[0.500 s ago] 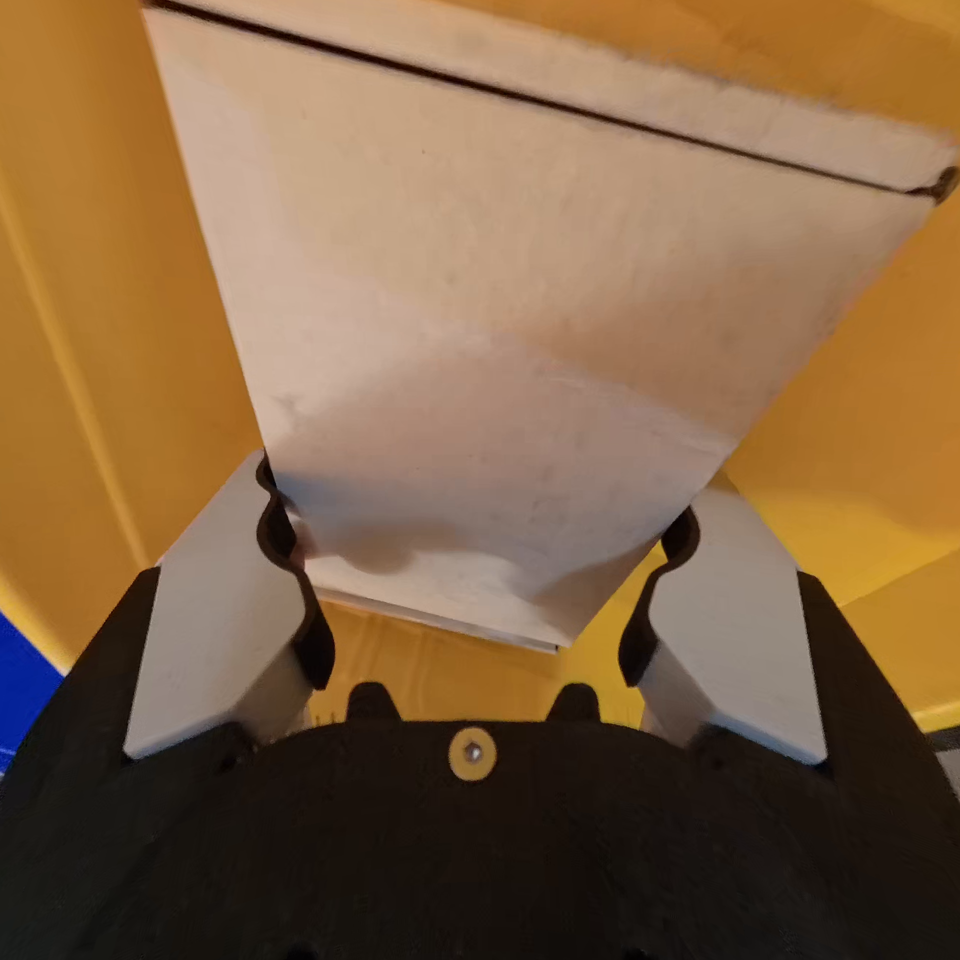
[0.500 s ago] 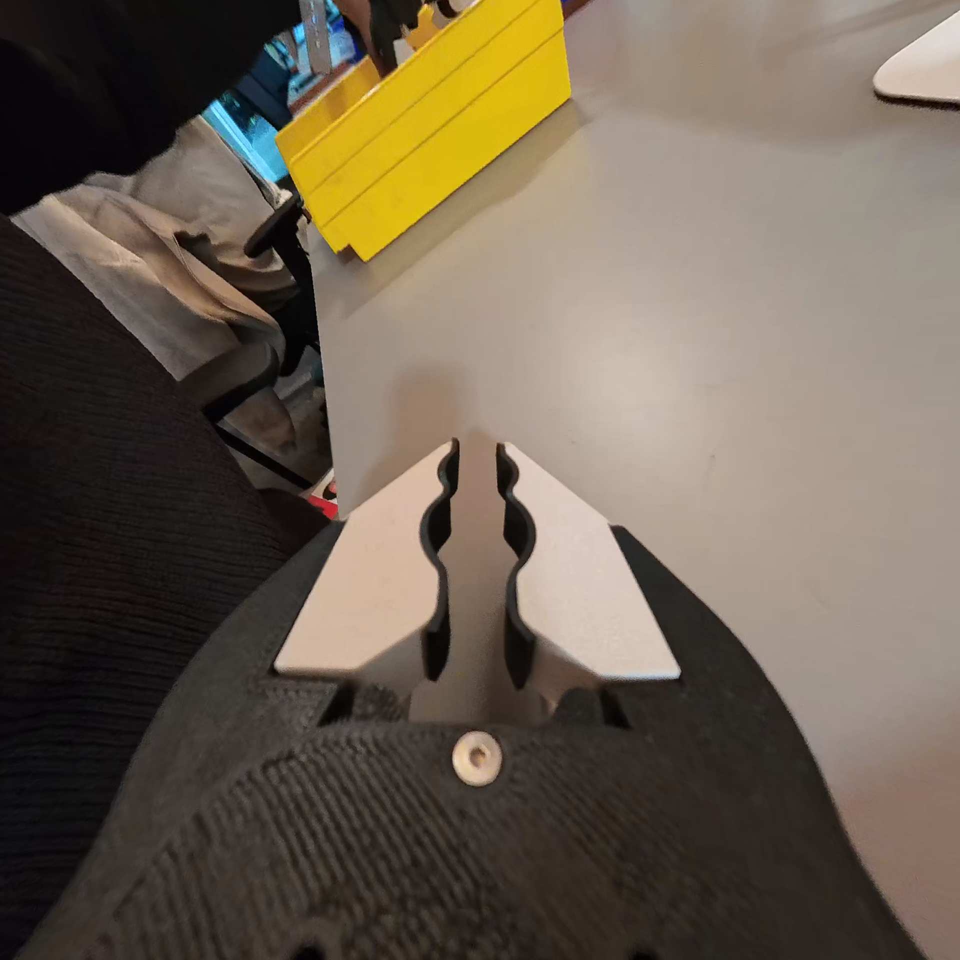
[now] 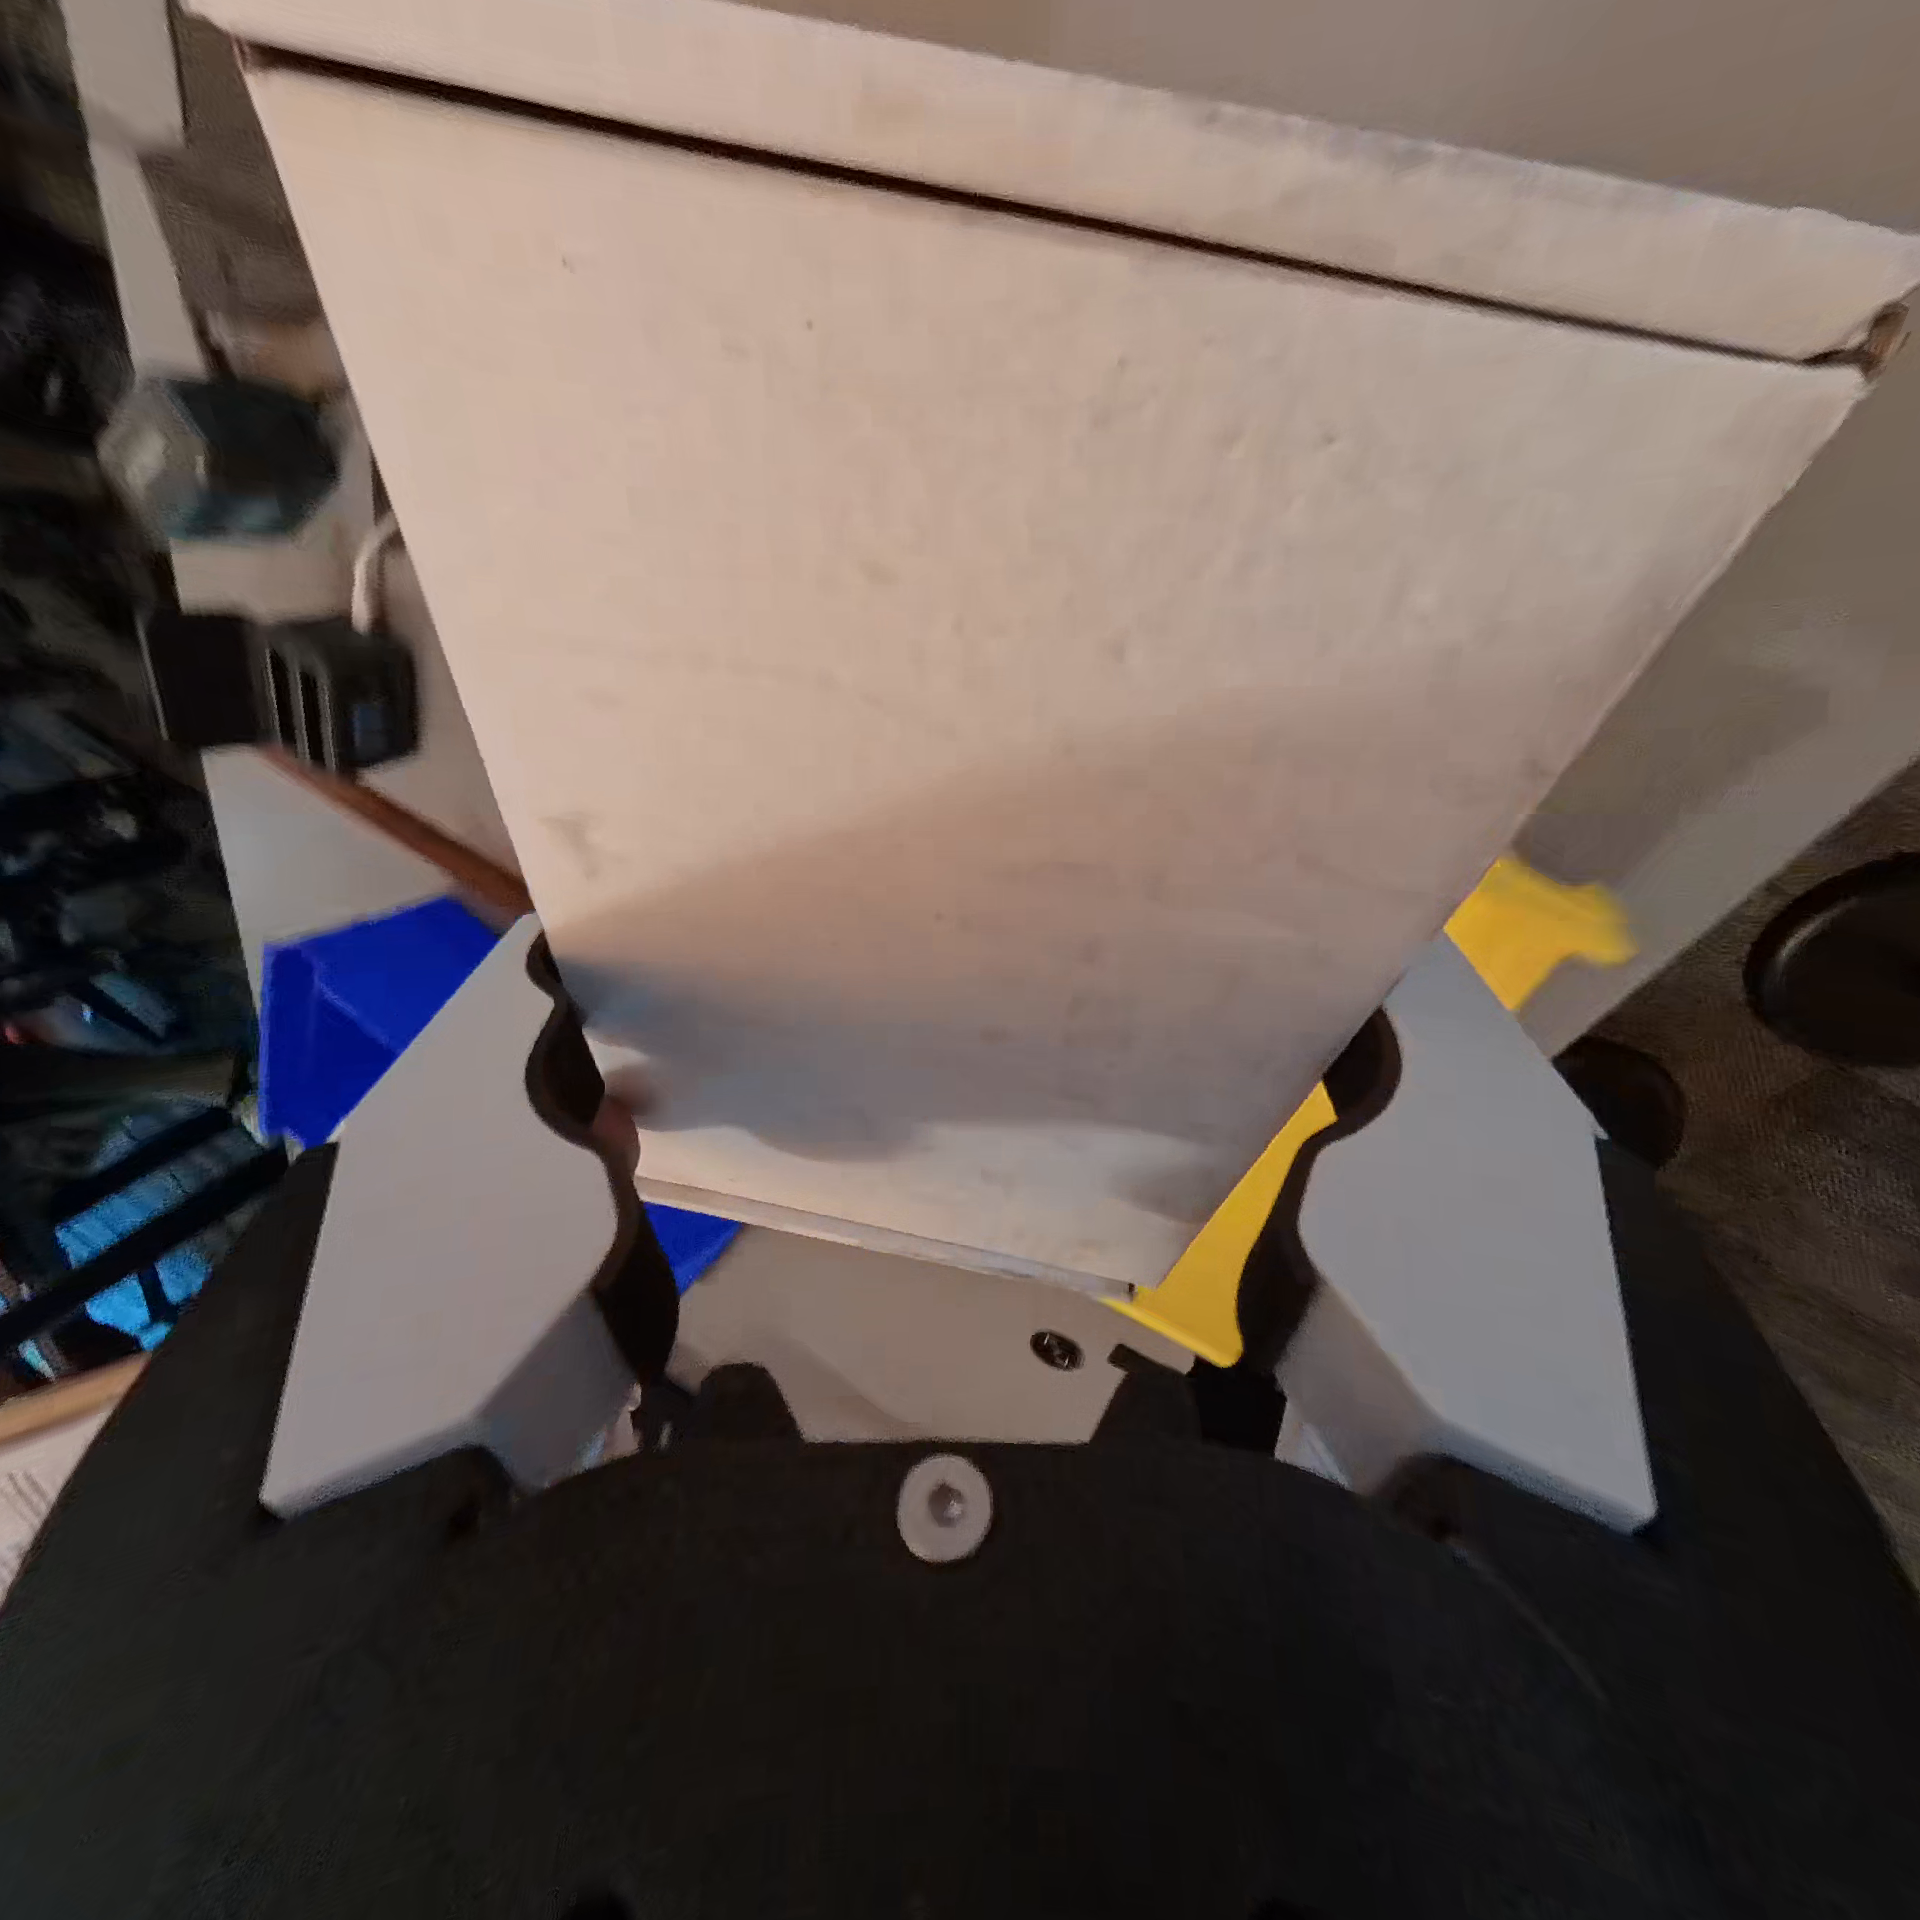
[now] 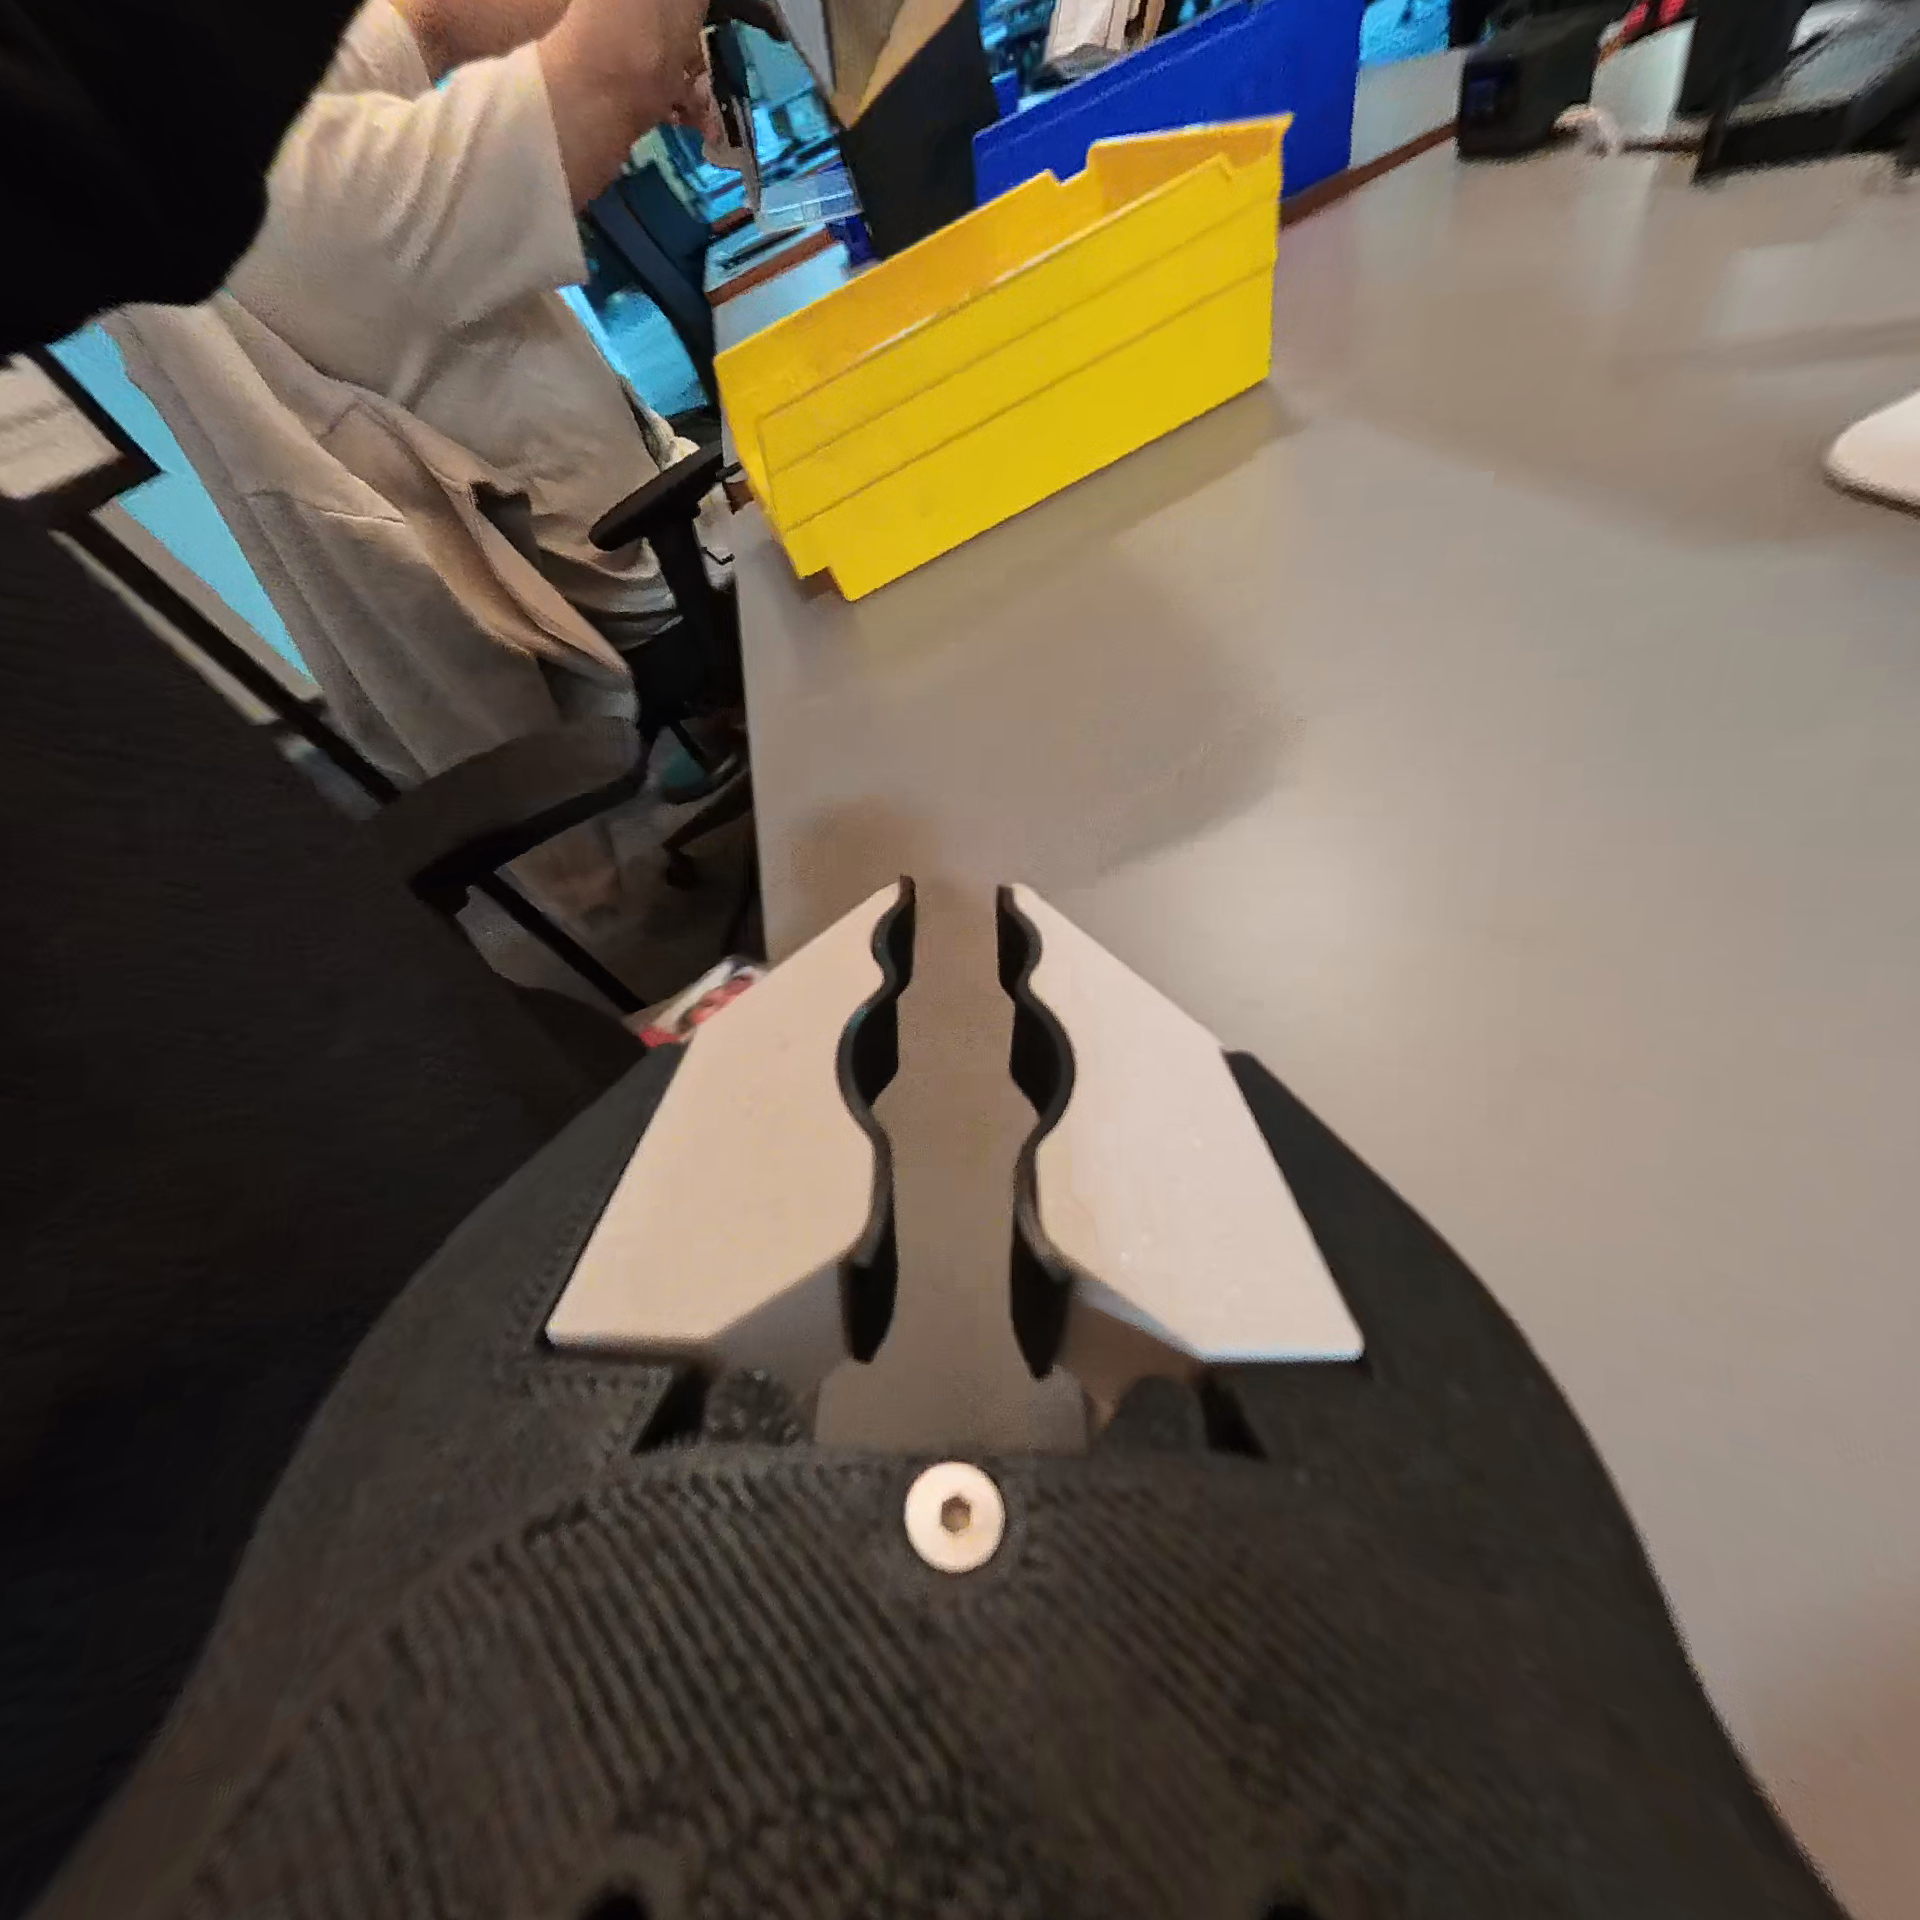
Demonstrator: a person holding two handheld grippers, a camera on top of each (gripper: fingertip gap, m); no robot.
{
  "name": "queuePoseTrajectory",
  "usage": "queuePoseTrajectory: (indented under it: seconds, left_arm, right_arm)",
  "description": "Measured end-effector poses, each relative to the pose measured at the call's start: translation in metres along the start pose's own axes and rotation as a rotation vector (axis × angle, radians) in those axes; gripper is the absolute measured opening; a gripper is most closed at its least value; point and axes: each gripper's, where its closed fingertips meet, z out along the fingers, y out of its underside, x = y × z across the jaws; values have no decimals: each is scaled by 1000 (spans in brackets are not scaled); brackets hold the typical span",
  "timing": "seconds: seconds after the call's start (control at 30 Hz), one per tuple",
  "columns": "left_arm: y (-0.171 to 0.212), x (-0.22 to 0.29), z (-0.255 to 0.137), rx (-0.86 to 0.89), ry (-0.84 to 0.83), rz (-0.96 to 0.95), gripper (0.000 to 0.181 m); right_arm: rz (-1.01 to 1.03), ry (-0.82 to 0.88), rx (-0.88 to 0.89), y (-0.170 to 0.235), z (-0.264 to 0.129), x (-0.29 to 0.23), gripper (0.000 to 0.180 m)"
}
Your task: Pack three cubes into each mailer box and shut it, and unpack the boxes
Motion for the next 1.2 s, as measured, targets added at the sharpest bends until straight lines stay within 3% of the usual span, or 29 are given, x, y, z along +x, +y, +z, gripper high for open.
queuePoseTrajectory:
  seconds: [0.07,0.17,0.27,0.37,0.47,0.6,0.63,0.87,0.93,1.07,1.2]
  left_arm:
    - [-42,28,-8,31,50,53,143]
    - [-109,83,3,87,170,152,143]
    - [-171,139,31,147,282,260,143]
    - [-221,192,57,191,399,351,143]
    - [-263,222,75,222,372,483,143]
    - [-296,244,82,218,383,562,143]
    - [-299,249,81,207,406,565,143]
    - [-299,265,91,93,410,668,142]
    - [-301,263,97,81,391,646,144]
    - [-331,238,71,393,269,446,141]
    - [-321,201,34,781,118,76,131]
  right_arm:
    - [-80,87,26,-9,-7,4,23]
    - [-341,329,78,-32,-28,17,66]
    - [-749,555,91,-52,-46,10,67]
    - [-1129,685,81,-47,-42,4,67]
    - [-1404,775,-26,-32,-34,14,62]
    - [-1393,816,-133,-26,-44,35,92]
    - [-1425,830,-155,-25,-48,39,93]
    - [-1593,779,-288,-4,-43,34,73]
    - [-1521,773,-374,6,-45,41,69]
    - [-1249,802,-382,8,-64,53,68]
    - [-1105,795,-313,14,-81,57,67]
